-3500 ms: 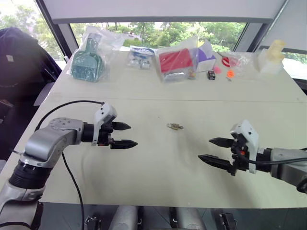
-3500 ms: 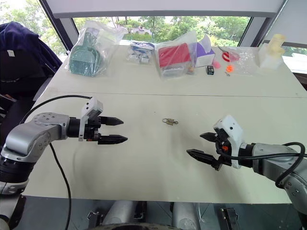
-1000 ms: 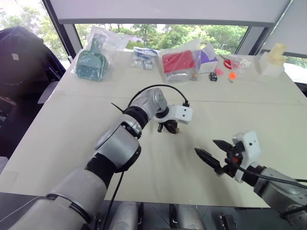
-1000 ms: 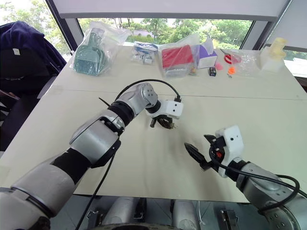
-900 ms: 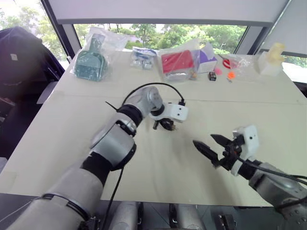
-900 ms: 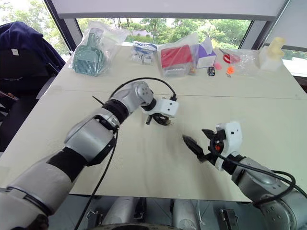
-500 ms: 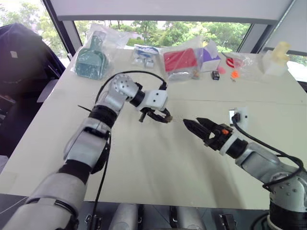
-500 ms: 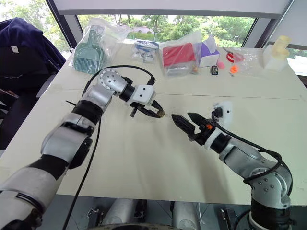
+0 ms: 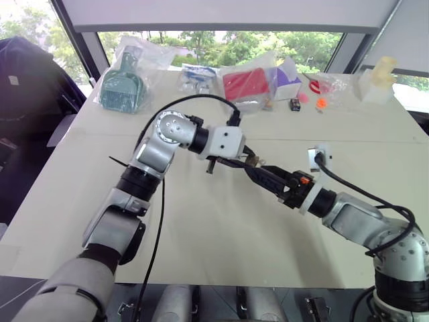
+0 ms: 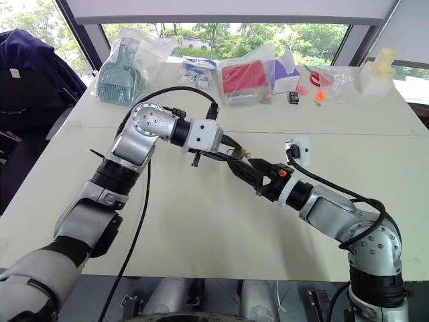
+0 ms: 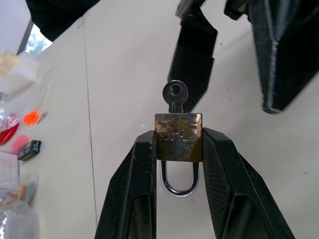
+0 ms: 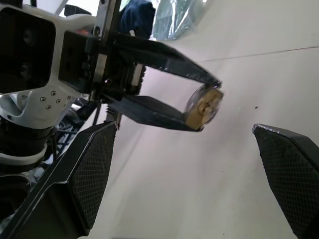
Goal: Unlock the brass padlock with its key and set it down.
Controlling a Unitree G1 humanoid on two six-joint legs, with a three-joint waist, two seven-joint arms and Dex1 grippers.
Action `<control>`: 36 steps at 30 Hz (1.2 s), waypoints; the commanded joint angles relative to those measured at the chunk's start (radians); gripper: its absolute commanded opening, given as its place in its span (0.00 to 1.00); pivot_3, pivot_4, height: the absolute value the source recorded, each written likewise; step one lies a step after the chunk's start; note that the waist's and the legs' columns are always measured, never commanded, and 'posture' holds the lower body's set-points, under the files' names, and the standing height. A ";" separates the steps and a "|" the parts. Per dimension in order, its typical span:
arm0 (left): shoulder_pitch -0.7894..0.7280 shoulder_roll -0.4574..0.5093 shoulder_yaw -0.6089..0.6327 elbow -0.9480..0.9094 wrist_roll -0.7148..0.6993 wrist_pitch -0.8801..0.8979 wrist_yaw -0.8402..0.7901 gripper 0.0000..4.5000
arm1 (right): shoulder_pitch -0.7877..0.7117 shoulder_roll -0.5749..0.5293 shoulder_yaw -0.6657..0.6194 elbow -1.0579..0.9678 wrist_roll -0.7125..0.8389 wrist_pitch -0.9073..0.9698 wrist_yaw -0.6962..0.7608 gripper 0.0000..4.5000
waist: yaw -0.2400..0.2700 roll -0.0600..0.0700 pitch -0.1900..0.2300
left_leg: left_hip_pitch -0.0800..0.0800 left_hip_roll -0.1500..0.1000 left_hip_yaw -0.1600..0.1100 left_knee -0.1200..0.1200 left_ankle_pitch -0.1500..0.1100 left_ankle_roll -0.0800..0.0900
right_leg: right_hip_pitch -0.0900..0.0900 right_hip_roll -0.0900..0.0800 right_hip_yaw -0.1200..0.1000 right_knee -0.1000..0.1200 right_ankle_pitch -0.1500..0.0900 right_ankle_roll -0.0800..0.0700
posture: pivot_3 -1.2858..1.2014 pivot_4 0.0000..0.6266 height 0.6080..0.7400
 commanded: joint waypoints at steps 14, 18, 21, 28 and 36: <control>0.000 0.037 -0.026 -0.056 -0.041 -0.025 0.020 0.15 | 0.016 0.025 0.007 -0.015 0.122 -0.128 -0.065 0.00 | 0.001 0.000 0.000 | 0.001 0.000 0.000 0.000 0.000 0.000 | 0.001 0.003 0.000 -0.001 0.001 0.001 | 0.52 0.24 1.00; 0.004 0.044 -0.034 -0.052 -0.041 -0.027 0.029 0.15 | 0.026 0.015 0.021 -0.028 0.095 -0.136 -0.047 0.00 | 0.001 0.000 0.000 | 0.001 0.000 0.000 0.000 0.000 0.000 | 0.002 0.003 0.000 -0.001 0.001 0.001 | 0.52 0.24 1.00; 0.005 0.047 -0.039 -0.054 -0.042 -0.023 0.033 0.15 | 0.034 0.003 0.033 -0.041 0.079 -0.138 -0.030 0.30 | 0.001 0.000 0.000 | 0.001 0.000 0.000 0.000 0.000 0.000 | 0.002 0.003 0.000 -0.001 0.001 0.001 | 0.52 0.24 1.00; 0.008 0.064 -0.039 -0.058 -0.046 -0.020 0.040 0.15 | 0.044 0.003 0.005 -0.015 0.067 -0.174 -0.063 0.62 | 0.001 0.000 0.000 | 0.001 0.000 0.000 0.000 0.000 0.000 | 0.002 0.003 0.000 -0.001 0.001 0.001 | 0.52 0.24 1.00; 0.009 0.069 -0.038 -0.069 -0.052 -0.013 0.043 0.15 | 0.038 -0.003 0.014 -0.004 0.082 -0.178 -0.063 0.44 | 0.001 0.000 0.000 | 0.002 0.000 0.000 0.000 0.000 0.000 | 0.002 0.003 0.000 -0.001 0.001 0.001 | 0.52 0.24 1.00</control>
